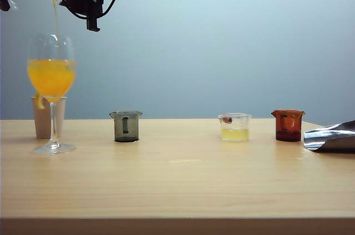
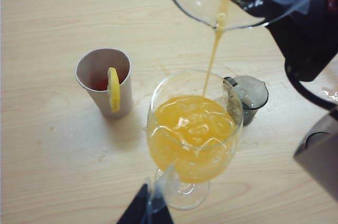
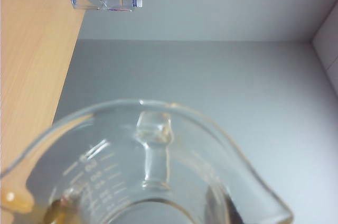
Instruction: Pick up the second measuring cup from the left, pour the orange juice inside into the goblet, and finally put the measuring cup back in its original place.
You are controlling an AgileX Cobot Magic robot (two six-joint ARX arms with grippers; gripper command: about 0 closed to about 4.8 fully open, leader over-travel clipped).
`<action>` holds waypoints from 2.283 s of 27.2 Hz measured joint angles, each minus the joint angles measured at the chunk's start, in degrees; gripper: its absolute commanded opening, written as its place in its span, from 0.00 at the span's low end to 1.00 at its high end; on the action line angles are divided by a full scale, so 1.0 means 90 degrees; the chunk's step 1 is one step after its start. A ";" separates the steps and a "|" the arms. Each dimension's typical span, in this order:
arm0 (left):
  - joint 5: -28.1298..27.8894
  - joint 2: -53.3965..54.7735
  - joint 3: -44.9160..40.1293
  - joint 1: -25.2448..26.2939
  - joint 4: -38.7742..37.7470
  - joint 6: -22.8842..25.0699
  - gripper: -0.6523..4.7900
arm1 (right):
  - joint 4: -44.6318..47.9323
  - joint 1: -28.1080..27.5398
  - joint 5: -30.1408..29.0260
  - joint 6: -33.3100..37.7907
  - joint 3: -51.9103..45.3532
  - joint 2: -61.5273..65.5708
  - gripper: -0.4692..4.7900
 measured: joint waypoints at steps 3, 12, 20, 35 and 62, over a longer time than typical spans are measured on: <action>0.0000 0.0000 0.0000 0.0000 0.0000 0.0000 0.11 | -0.0005 0.0029 -0.0017 0.0000 0.0000 0.0000 0.47; 0.0000 0.0000 0.0000 0.0000 0.0000 0.0000 0.11 | -0.0238 0.0032 -0.0068 -0.0342 0.0000 0.0000 0.47; 0.0000 0.0000 0.0000 0.0000 0.0000 0.0000 0.11 | -0.0279 0.0034 -0.0066 0.1343 0.0002 0.0000 0.47; 0.0000 0.0000 0.0000 0.0000 -0.0002 0.0000 0.11 | -0.0512 -0.0136 0.2261 0.7985 0.0002 -0.0092 0.48; -0.0015 0.0005 0.0000 -0.0002 -0.0017 0.0000 0.11 | 0.2390 -0.0899 0.3283 1.1477 -0.5566 -0.0979 0.51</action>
